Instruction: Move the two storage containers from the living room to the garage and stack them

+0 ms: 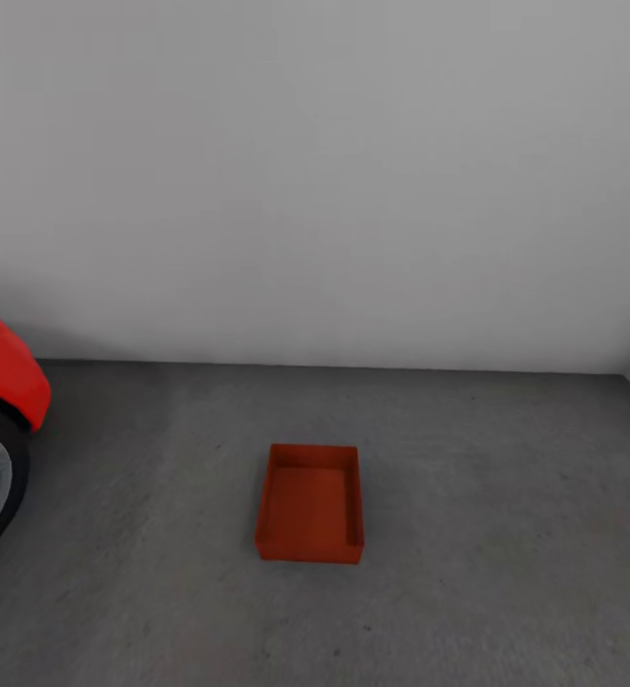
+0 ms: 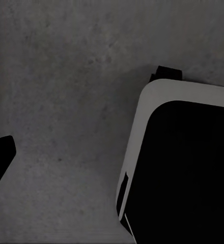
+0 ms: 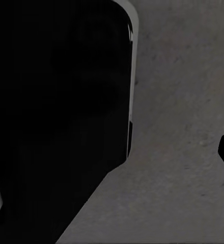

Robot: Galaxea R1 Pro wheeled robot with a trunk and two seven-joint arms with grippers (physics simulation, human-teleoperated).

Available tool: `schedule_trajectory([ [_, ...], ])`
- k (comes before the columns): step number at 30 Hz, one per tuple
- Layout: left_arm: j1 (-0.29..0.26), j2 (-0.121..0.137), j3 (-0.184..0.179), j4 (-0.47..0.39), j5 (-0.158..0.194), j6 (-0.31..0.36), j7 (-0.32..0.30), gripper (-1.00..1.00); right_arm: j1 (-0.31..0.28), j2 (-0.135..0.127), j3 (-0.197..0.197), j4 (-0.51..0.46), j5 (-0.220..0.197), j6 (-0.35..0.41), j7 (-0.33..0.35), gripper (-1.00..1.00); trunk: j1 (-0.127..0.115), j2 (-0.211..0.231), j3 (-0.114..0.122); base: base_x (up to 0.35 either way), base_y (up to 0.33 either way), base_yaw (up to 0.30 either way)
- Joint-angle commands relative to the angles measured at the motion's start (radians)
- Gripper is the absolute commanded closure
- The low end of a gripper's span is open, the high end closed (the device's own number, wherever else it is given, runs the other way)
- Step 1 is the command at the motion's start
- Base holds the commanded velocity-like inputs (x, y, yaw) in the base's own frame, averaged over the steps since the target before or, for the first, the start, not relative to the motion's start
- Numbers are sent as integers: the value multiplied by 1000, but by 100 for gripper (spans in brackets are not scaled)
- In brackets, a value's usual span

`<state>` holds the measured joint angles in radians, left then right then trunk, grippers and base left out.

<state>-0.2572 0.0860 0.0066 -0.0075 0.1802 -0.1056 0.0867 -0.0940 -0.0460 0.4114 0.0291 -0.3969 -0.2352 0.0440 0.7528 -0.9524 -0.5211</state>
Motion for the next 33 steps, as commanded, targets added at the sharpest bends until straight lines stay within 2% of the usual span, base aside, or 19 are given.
schedule_trajectory([
  [1, -1, 0, 0, 1, 5, -3, 1, -100, -1, 0, 7, 3, -10, -6, 5, -100, 0, -1, 1, 0, 0, 0],
  [33, -1, 0, 0, 1, 5, -3, 1, -100, -1, 2, 8, 3, -8, -12, 7, -100, 0, -1, 53, 0, 0, 0],
])
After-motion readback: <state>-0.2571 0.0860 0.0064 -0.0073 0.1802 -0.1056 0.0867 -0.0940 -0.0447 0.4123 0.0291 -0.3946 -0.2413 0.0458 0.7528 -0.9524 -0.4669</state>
